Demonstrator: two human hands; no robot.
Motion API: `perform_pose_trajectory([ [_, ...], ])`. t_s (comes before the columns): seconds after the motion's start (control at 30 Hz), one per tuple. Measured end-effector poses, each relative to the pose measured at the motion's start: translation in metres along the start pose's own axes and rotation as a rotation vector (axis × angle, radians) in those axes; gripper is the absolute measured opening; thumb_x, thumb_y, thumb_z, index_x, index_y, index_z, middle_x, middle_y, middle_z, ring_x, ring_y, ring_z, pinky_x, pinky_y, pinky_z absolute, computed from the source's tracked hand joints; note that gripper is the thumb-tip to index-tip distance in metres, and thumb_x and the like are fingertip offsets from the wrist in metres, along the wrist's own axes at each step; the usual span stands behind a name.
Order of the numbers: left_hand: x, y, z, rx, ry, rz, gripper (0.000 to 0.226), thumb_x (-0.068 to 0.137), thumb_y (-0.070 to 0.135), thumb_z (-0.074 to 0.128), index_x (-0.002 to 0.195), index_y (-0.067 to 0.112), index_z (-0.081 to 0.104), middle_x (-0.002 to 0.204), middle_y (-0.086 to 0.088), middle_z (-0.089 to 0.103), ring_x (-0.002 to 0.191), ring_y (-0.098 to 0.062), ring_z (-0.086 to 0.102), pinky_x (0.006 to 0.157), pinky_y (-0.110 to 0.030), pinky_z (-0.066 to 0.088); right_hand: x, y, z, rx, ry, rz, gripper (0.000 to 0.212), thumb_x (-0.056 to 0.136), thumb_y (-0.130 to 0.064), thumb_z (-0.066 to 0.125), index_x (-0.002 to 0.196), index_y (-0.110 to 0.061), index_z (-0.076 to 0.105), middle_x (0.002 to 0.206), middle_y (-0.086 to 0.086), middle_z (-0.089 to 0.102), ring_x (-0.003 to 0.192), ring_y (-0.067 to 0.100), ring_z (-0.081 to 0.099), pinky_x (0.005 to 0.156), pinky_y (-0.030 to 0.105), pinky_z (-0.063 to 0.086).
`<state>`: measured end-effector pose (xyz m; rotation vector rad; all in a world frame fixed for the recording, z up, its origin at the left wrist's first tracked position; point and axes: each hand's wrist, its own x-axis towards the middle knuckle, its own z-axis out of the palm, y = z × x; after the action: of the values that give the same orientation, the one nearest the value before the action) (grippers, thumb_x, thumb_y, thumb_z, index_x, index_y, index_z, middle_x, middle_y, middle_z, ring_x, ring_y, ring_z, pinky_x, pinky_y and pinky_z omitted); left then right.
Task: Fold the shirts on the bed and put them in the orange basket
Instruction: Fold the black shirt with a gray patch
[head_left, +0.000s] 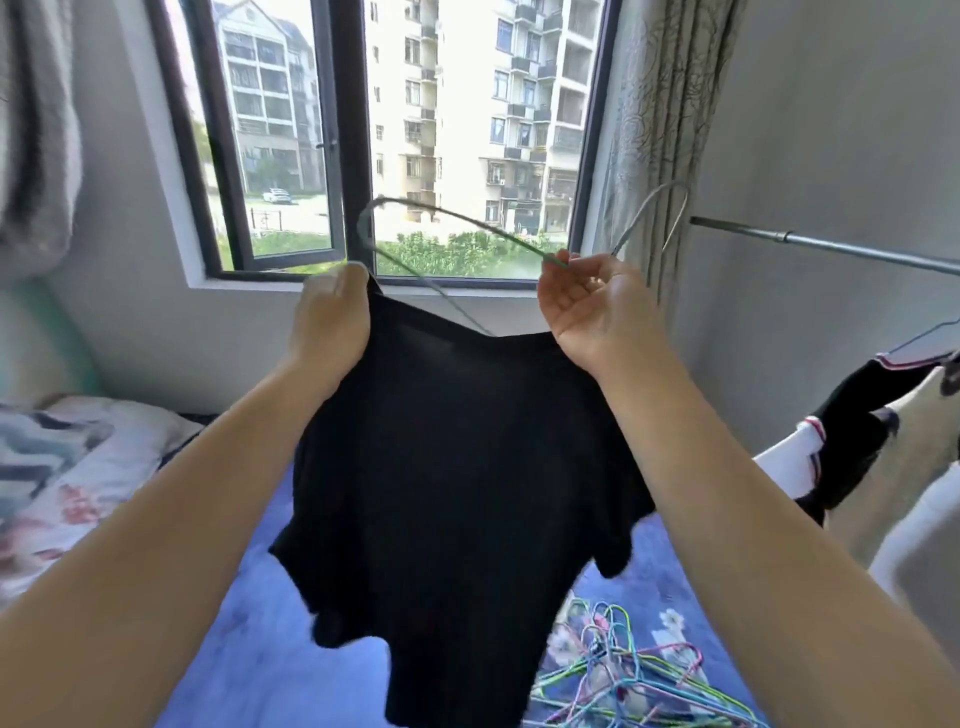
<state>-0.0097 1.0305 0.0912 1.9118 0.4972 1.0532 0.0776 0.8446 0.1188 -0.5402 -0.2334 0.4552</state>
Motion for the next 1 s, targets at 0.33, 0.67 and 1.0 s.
perform_pose_trajectory([
  [0.33, -0.038, -0.142, 0.037, 0.368, -0.172, -0.192, 0.037, 0.098, 0.022, 0.033, 0.064, 0.011, 0.037, 0.064, -0.005, 0.043, 0.071, -0.029, 0.041, 0.063, -0.034, 0.027, 0.033, 0.087, -0.082, -0.64, 0.106, 0.545, 0.019, 0.097, -0.013, 0.037, 0.081, -0.006, 0.044, 0.036, -0.007, 0.024, 0.025, 0.004, 0.019, 0.025, 0.015, 0.019],
  [0.67, -0.128, -0.268, 0.092, 0.435, -0.441, -0.599, 0.032, 0.096, 0.013, 0.031, 0.064, 0.013, 0.025, 0.064, -0.002, 0.033, 0.058, -0.017, 0.027, 0.052, -0.034, 0.02, 0.011, 0.097, -0.278, -1.628, 0.024, 0.475, 0.03, 0.1, -0.027, 0.04, 0.08, -0.013, 0.057, 0.044, -0.005, 0.039, 0.036, 0.004, 0.04, 0.045, 0.025, 0.036],
  [1.0, -0.176, -0.296, 0.146, 0.329, -0.597, -0.765, 0.021, 0.093, 0.021, 0.034, 0.073, 0.014, 0.034, 0.068, -0.005, 0.035, 0.065, -0.017, 0.031, 0.06, -0.034, 0.025, 0.024, 0.077, -0.472, -1.842, 0.184, 0.943, 0.021, 0.082, -0.014, 0.067, 0.066, -0.003, 0.061, 0.066, 0.01, 0.054, 0.067, 0.021, 0.049, 0.056, 0.029, 0.034],
])
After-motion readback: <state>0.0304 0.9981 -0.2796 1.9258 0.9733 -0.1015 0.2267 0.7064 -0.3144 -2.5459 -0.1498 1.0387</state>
